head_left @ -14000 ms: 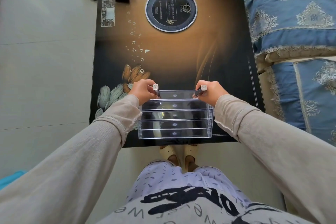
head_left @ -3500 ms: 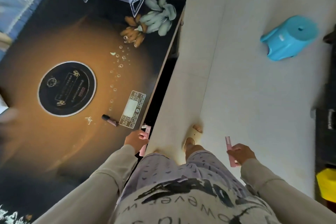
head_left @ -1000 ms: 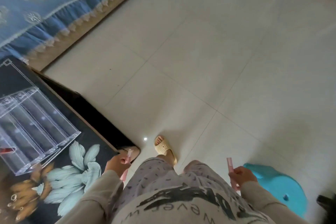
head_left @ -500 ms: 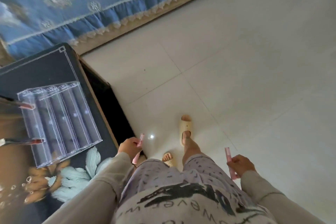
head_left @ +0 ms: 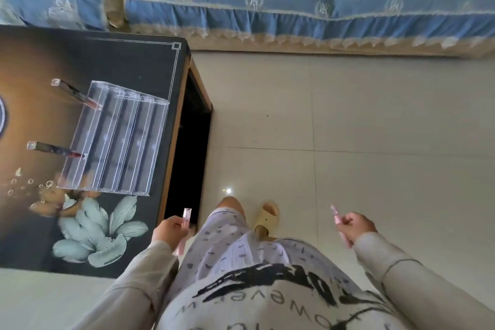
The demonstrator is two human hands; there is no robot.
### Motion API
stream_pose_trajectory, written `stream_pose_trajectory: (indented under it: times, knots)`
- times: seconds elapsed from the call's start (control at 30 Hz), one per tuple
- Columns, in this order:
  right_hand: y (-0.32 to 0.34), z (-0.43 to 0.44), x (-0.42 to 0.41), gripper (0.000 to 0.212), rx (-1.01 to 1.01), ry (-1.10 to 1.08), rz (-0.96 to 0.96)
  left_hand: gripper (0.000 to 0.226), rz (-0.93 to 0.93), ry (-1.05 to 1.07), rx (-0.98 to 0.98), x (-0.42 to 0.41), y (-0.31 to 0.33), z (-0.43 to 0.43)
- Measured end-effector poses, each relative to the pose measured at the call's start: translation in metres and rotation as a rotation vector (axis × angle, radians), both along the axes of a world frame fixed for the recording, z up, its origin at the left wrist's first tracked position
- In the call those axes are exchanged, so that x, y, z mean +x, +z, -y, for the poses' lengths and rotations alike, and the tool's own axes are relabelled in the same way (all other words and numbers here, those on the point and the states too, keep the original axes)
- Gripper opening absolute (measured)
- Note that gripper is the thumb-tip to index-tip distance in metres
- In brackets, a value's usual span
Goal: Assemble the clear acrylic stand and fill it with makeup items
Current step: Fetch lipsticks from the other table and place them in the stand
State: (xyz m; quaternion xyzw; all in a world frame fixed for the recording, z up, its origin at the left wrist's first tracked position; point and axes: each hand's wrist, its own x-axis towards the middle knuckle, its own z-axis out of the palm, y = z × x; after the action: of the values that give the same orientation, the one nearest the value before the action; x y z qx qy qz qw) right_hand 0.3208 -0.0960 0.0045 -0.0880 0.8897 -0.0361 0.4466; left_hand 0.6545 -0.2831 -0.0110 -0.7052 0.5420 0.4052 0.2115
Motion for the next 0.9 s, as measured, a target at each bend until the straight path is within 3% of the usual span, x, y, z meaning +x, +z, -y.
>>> stream_pose_trajectory:
  times: [0.1,0.43,0.67,0.9]
  knots:
    - [-0.002,0.032,-0.028,0.031,0.0,0.046,-0.032,0.026,0.036,0.049,0.006,-0.009,0.0,-0.005]
    - [-0.016,0.129,-0.063,0.013,0.01,0.192,0.014,0.028,0.017,0.173,0.025,-0.051,-0.009,0.048]
    - [-0.012,0.192,-0.066,0.053,0.04,0.291,-0.101,0.026,-0.1,0.221,-0.096,-0.08,0.008,0.135]
    - [-0.007,0.287,-0.065,0.052,0.055,0.511,-0.123,0.022,-0.145,0.423,-0.118,-0.067,0.014,0.163]
